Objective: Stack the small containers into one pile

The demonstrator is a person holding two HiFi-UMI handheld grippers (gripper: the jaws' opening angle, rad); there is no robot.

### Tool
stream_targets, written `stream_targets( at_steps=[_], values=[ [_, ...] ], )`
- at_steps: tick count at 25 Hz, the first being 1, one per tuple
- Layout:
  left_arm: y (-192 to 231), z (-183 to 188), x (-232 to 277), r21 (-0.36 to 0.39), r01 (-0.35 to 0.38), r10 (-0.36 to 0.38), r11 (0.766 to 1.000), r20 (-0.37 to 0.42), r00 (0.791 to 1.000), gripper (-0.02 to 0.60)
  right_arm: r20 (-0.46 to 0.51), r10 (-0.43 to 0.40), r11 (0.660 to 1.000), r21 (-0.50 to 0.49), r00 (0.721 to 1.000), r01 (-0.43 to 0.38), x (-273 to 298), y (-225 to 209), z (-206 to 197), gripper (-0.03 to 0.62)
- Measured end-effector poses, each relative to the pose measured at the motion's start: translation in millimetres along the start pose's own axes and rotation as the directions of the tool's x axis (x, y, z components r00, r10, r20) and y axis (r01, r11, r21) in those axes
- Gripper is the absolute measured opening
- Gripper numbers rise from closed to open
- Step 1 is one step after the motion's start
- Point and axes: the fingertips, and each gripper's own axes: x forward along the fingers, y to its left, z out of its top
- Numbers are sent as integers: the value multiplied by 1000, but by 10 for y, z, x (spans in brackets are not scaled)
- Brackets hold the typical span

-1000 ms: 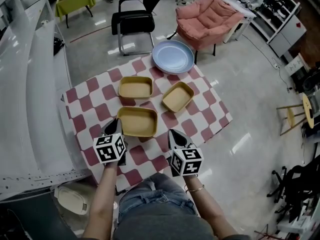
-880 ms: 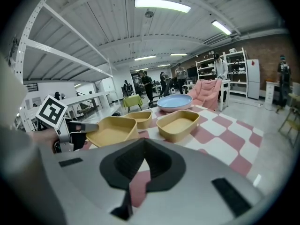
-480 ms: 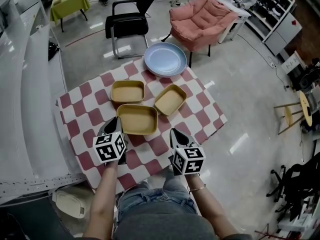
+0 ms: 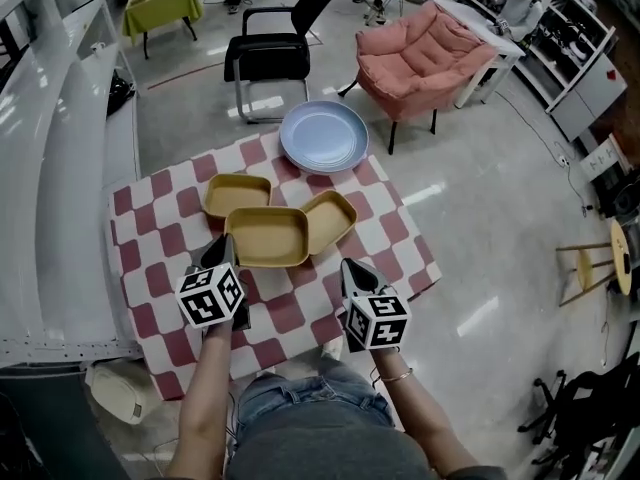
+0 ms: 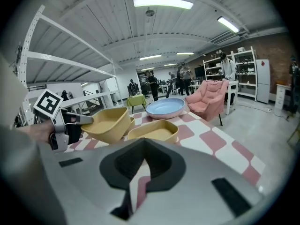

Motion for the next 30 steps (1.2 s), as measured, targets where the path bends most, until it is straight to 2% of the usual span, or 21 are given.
stream_targets(
  at_steps=[8,18,24,30],
  values=[
    [-355,34,104,-60,-110,113,992,56,992,28,-22,114,992,-45,993,-115,168,-412,155,9],
    [-797,-94,166,-133,-187,198,973,80,977,28,-57,220,969,-106,974,-225,250,-740,299,9],
    [-930,-200,249,-197,-225,243,954,77,967,28,-79,247,960,-114,966,-255,303,-883,295,9],
    [-1044,-230,366,-228,-226,247,947,67,967,28,-94,250,961,-98,964,-259,364,-972,270,9]
  ],
)
